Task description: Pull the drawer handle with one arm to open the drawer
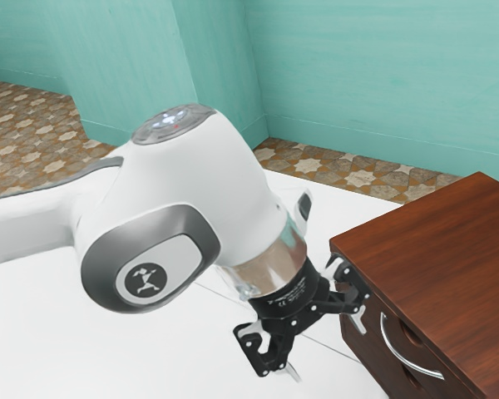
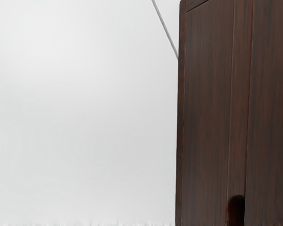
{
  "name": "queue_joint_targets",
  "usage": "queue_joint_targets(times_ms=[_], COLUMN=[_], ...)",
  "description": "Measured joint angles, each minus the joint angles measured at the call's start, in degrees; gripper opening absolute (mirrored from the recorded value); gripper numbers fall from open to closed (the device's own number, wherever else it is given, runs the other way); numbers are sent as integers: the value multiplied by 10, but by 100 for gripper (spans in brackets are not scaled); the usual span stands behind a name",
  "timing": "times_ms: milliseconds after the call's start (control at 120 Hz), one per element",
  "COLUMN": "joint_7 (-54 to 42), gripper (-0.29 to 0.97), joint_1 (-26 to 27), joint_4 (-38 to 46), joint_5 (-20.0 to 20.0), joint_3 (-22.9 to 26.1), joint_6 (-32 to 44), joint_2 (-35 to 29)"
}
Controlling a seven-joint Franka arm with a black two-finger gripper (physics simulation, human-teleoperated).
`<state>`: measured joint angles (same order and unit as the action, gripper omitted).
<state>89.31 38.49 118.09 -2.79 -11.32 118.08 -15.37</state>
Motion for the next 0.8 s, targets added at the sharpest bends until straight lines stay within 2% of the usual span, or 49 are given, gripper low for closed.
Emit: queue_joint_targets(times_ms=[300,608,800], joint_7=[-9,-19,-24], gripper=[67,67,52], joint_1=[9,13,13], joint_4=[-1,-18,-17], joint_5=[-4,-5,-14], joint_3=[7,7,8], joint_6=[59,81,86], joint_2=[20,51,59])
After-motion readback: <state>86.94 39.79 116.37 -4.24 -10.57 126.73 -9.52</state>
